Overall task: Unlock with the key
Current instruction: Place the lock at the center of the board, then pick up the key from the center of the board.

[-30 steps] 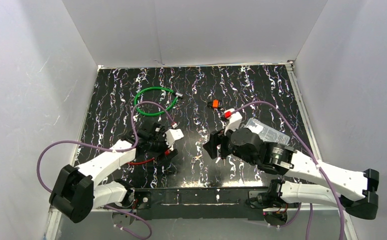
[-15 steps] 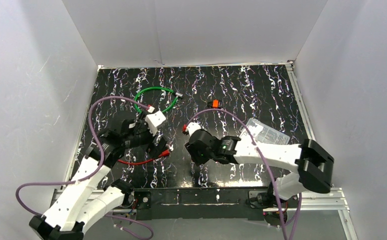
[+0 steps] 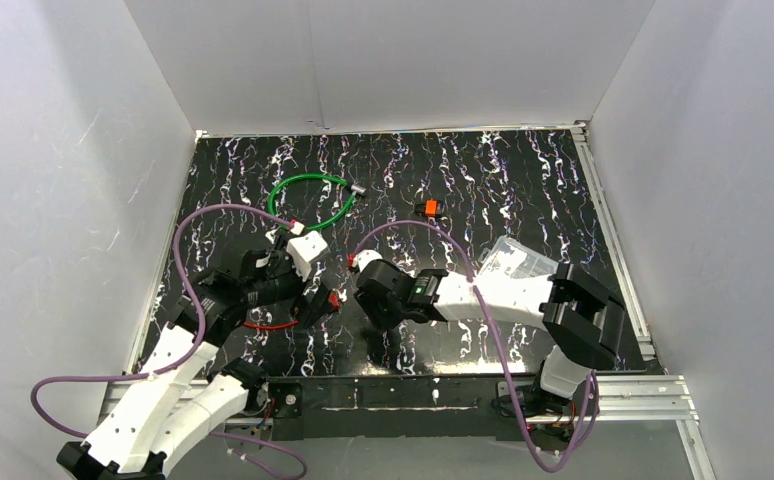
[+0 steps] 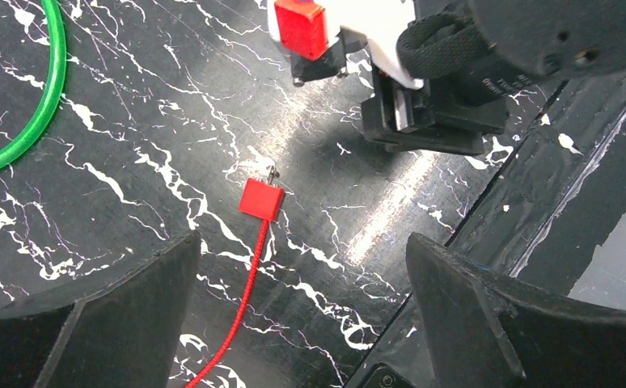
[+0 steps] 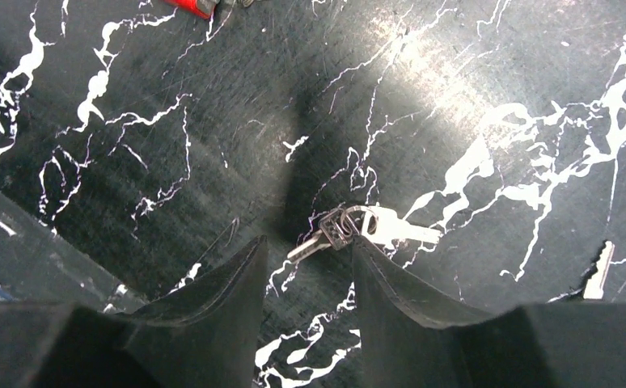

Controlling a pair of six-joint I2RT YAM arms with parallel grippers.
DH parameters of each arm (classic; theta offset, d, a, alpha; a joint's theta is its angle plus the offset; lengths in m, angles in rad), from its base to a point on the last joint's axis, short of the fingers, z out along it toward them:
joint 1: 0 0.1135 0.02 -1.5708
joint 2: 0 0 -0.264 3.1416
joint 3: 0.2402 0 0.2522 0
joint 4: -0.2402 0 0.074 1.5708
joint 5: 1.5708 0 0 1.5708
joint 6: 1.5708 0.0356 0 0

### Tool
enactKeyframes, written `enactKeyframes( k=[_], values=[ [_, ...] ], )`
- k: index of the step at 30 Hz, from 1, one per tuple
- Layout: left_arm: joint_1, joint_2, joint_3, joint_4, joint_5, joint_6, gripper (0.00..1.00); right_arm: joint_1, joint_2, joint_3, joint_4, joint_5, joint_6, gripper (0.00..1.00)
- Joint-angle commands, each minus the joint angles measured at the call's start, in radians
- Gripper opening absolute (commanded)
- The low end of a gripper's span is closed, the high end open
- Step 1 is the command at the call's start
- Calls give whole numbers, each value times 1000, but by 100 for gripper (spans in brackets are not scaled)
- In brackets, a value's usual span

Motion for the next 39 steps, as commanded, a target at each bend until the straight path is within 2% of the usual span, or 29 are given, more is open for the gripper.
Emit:
enactKeyframes(
  k=[1, 10, 26, 31, 35, 39],
  values=[
    [6, -24, -9, 12, 11, 4, 98, -1, 40, 62, -1, 35, 14, 48],
    [6, -46, -3, 17, 9, 24, 98, -1, 85, 93, -67, 96, 42, 39],
    [6, -68, -1, 28, 29, 11, 98, -1, 114, 81, -78, 93, 95, 38],
    [6, -68, -1, 31, 39, 11, 98, -1, 127, 74, -53, 82, 104, 35],
    [6, -65, -1, 34, 51, 13, 98, -3, 133, 68, -39, 86, 115, 29],
    [6, -66, -1, 33, 70, 25, 98, -7, 124, 47, -22, 91, 135, 14]
  ],
)
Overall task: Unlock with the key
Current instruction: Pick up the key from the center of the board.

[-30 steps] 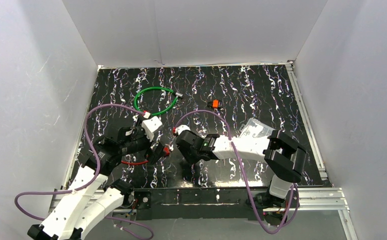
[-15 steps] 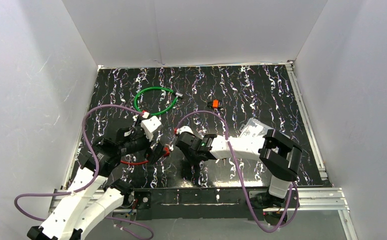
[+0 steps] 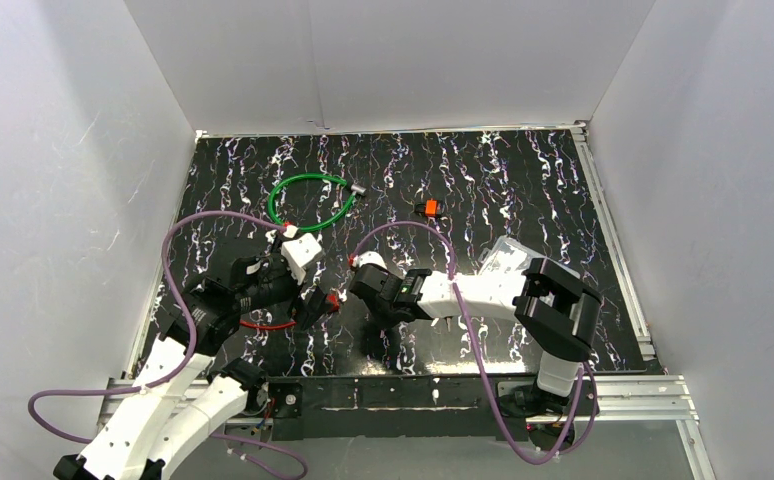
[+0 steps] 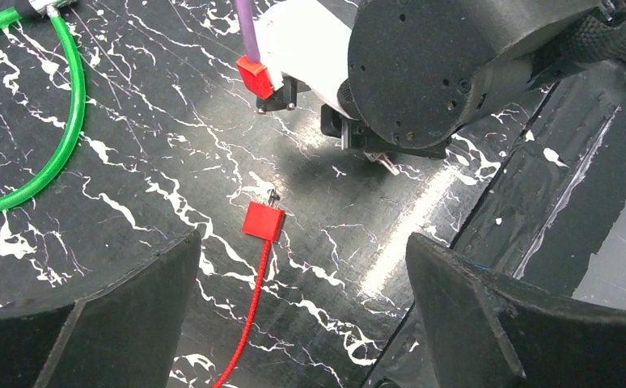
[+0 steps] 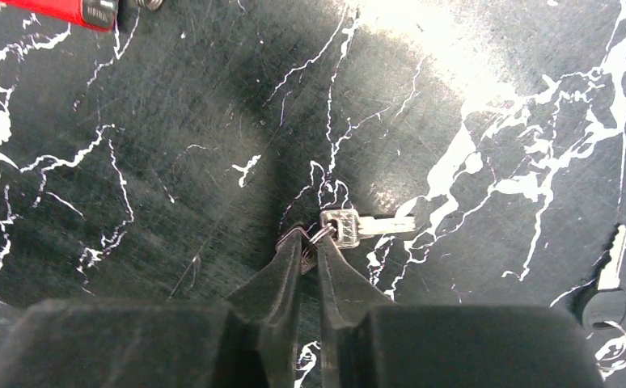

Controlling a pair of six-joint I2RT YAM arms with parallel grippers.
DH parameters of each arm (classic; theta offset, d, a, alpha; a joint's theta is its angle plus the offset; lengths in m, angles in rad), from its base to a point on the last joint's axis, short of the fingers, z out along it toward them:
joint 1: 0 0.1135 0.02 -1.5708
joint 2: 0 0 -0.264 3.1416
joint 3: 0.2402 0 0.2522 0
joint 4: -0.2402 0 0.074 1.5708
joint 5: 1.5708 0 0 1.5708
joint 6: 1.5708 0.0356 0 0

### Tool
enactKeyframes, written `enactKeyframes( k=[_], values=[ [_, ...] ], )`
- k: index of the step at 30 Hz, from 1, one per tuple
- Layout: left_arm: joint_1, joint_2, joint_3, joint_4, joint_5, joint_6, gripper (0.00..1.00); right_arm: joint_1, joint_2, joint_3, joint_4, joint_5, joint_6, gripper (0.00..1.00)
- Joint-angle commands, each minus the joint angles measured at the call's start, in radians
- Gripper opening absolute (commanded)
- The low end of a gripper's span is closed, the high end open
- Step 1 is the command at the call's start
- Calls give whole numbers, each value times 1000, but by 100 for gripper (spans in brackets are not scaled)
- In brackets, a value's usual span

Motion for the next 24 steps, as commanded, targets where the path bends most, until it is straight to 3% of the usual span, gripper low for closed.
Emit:
enactKeyframes(
  k=[1, 3, 17, 24],
  values=[
    [6, -5, -1, 3, 45, 18, 98, -7, -1, -11, 34, 12, 42, 9],
    [6, -7, -4, 3, 58, 26, 98, -9, -13, -19, 37, 21, 49, 1],
    [6, 10, -79, 15, 184, 156, 98, -21, -222, -28, 87, -5, 18, 1],
    [5, 19, -116, 101, 225, 278, 97, -22, -395, -57, 103, -64, -29, 1]
  ],
)
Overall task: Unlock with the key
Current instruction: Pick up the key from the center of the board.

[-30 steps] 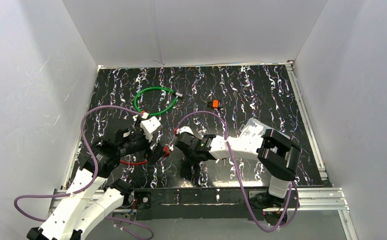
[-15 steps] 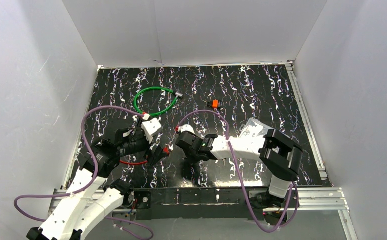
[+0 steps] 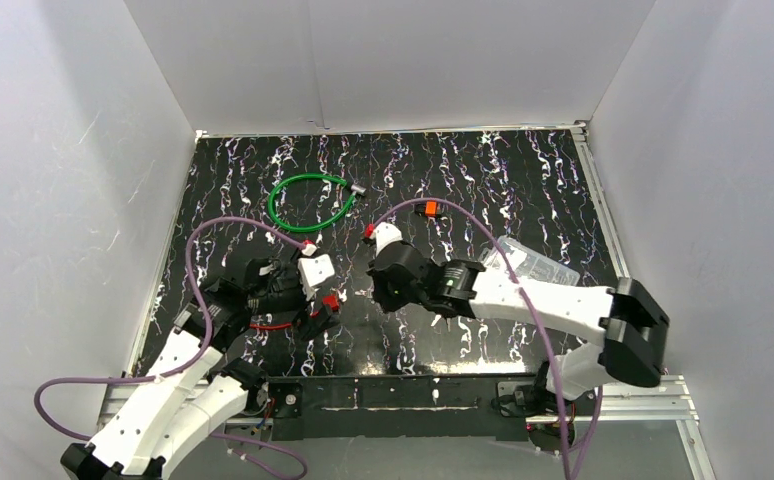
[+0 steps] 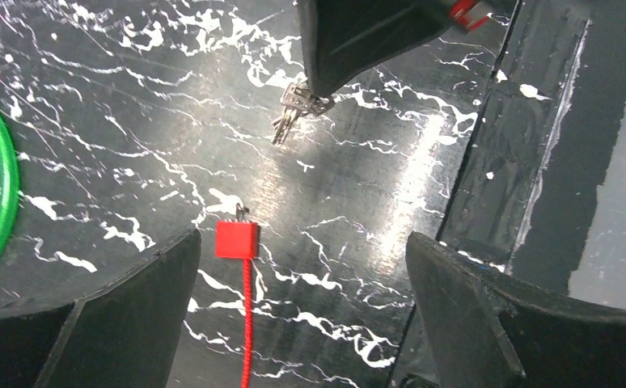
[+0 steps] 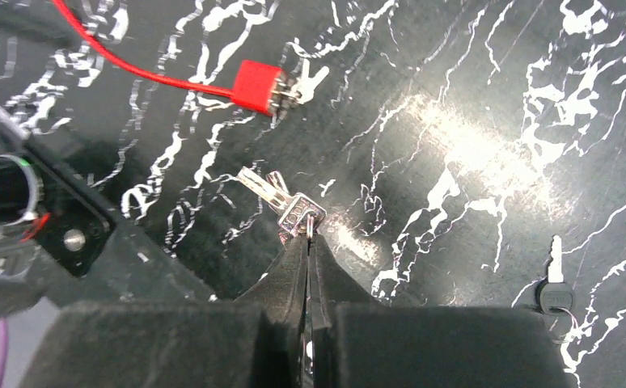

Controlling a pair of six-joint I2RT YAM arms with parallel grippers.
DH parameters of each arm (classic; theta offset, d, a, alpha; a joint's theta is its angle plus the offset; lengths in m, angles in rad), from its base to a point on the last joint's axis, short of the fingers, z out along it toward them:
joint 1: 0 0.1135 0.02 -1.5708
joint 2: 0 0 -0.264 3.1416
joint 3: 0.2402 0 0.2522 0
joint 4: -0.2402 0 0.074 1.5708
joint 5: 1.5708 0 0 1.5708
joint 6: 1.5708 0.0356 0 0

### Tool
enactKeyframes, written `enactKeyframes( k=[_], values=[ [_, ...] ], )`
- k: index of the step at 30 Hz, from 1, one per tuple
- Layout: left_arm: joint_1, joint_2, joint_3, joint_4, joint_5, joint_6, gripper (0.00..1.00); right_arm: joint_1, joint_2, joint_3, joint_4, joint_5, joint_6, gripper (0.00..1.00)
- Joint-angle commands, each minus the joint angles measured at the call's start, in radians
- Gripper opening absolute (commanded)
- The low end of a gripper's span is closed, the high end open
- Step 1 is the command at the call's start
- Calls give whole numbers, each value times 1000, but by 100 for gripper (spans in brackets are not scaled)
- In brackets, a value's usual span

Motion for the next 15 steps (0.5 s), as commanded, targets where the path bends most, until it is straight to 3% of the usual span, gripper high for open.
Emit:
enactKeyframes(
  k=[1, 4, 9, 15],
  values=[
    [5, -5, -14, 84, 47, 119, 97, -2, -126, -31, 41, -43, -42, 1],
    [6, -46, -27, 148, 53, 182, 95, -1, -203, -46, 42, -89, -60, 1],
    [3, -141, -28, 177, 203, 386, 89, -2, -309, -60, 73, -211, -80, 1],
    [-10, -208, -10, 180, 302, 570, 86, -2, -340, -41, 103, -306, -53, 1]
  ],
)
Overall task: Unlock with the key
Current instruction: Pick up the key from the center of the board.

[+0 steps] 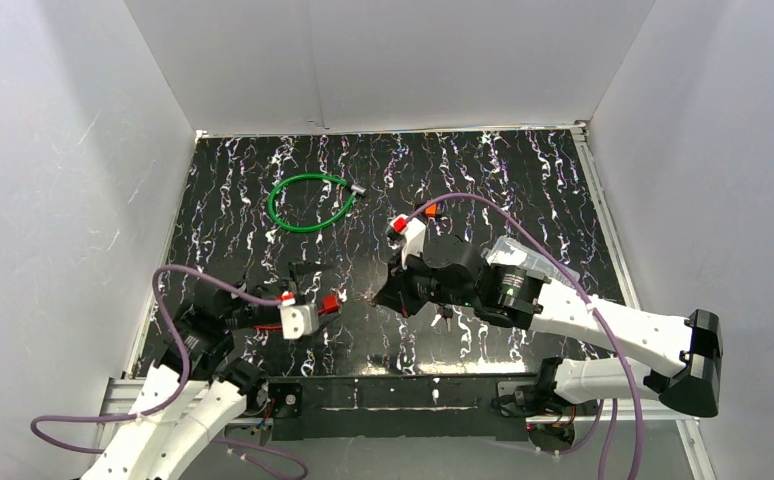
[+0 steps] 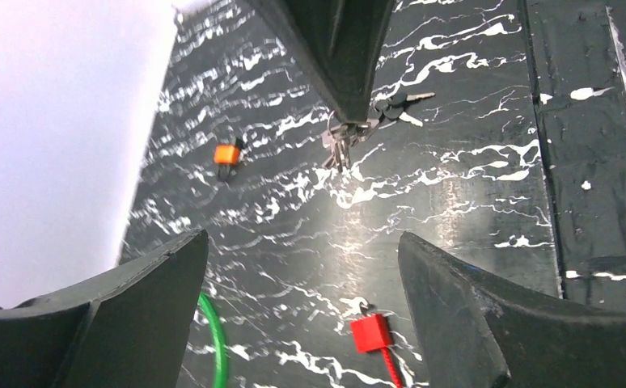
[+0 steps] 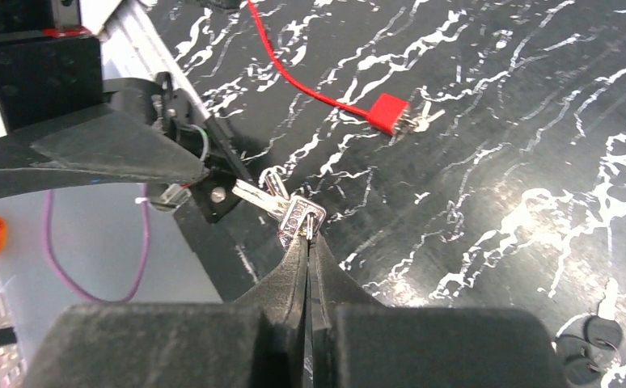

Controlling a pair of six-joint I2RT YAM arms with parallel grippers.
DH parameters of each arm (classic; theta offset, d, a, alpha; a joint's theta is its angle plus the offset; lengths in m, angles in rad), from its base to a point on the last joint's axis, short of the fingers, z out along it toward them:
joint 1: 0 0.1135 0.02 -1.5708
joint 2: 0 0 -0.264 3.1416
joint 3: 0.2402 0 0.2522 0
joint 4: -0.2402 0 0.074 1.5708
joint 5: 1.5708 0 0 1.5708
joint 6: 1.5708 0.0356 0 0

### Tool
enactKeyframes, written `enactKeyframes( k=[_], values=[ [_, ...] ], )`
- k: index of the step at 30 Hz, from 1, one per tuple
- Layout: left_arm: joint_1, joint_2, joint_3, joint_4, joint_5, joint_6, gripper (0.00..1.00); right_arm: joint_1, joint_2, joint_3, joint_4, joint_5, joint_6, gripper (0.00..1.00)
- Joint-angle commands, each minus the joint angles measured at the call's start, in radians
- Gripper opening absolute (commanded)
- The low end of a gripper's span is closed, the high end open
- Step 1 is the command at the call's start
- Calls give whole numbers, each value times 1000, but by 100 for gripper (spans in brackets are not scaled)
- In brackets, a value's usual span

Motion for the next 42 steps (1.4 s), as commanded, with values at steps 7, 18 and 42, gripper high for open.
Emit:
enactKeyframes(
  k=[7, 18, 42],
  values=[
    [-20, -104, -22, -35, 209, 454, 82, -2, 23, 68, 48, -96, -1, 1],
    [-23, -71, 2, -270, 261, 851, 85, -7, 72, 154, 5, -87, -17, 1],
    [-21, 269, 378, -139, 113, -904, 62, 27, -98, 233, -70, 201, -307, 1]
  ],
)
